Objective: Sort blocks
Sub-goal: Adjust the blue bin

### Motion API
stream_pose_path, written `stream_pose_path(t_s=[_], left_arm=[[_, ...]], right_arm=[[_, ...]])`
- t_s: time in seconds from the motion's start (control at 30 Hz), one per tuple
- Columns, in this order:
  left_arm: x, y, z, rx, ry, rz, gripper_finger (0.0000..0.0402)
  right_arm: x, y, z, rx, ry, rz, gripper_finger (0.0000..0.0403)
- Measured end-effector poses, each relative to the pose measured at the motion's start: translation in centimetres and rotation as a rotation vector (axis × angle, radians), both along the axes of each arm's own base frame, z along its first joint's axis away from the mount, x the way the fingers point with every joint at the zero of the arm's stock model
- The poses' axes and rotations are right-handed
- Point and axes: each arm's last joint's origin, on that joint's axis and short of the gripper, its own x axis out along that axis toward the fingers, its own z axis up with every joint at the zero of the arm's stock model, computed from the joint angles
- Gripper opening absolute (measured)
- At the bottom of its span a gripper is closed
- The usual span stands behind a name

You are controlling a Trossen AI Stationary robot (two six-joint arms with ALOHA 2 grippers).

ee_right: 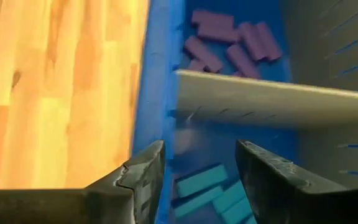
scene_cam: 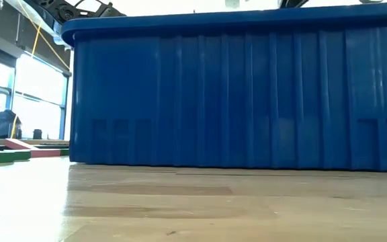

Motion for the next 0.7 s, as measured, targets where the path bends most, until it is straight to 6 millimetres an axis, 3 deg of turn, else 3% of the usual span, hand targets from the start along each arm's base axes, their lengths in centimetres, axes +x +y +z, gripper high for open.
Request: stream_pose_path(t_s=[0.27, 0.53, 0.7], left_arm=[[0.1, -0.1, 0.0, 0.001, -0.004, -0.019, 0.0168], [0.1, -0.2, 0.0, -0.005, -0.001, -0.017, 0.0168], [0.1, -0.2, 0.0, -0.007, -0.001, -0.016, 0.0168]], right_arm=[[1.5, 0.8, -1.5, 0.084, 0.059, 0.049, 0.023], [0.5, 0.4, 1.9, 0.111, -0.047, 0.005, 0.0232], [0.5, 0.6, 1.2, 0.17, -0.021, -0.05, 0.0232]])
